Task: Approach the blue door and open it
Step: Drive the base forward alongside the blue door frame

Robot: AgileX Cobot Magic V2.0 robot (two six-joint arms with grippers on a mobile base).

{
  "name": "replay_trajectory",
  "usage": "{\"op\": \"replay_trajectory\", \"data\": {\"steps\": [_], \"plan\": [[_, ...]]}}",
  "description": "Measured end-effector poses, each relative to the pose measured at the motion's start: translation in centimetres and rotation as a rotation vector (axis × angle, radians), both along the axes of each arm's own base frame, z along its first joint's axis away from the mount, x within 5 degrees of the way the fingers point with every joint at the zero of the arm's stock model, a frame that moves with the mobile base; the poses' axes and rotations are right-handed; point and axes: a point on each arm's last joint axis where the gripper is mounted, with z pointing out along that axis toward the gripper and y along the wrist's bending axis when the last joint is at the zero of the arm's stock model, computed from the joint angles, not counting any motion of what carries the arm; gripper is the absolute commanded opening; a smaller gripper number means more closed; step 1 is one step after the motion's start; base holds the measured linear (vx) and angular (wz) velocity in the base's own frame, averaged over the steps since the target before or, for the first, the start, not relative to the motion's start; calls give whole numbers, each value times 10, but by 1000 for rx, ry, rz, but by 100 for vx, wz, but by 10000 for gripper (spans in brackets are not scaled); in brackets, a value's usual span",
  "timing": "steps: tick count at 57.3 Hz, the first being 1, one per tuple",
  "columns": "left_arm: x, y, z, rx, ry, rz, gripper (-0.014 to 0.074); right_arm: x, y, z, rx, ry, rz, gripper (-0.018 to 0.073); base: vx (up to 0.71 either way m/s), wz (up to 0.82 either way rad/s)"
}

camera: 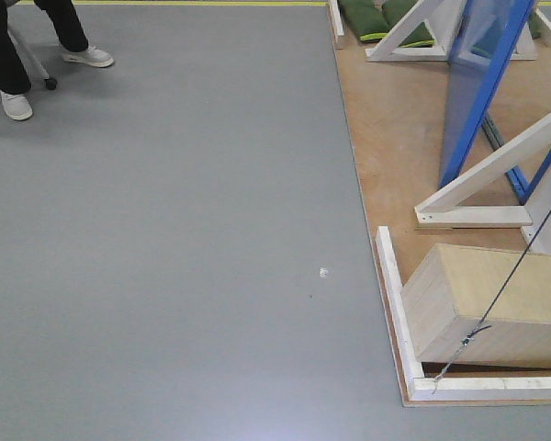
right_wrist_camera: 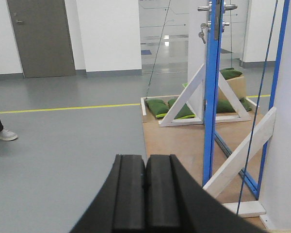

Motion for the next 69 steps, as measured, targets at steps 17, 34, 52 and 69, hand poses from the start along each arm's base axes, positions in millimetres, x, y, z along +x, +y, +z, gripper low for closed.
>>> {"op": "replay_trajectory", "data": {"steps": [17, 34, 52, 69], "plan": [[0, 0, 0, 0, 0, 0, 73, 0, 0, 0, 0, 0, 0, 12, 0, -1], [0, 0, 0, 0, 0, 0, 73, 0, 0, 0, 0, 0, 0, 12, 4, -5], [0, 0, 0, 0, 0, 0, 73, 0, 0, 0, 0, 0, 0, 12, 11, 5], [0, 0, 0, 0, 0, 0, 73, 0, 0, 0, 0, 0, 0, 12, 24, 9]]}}
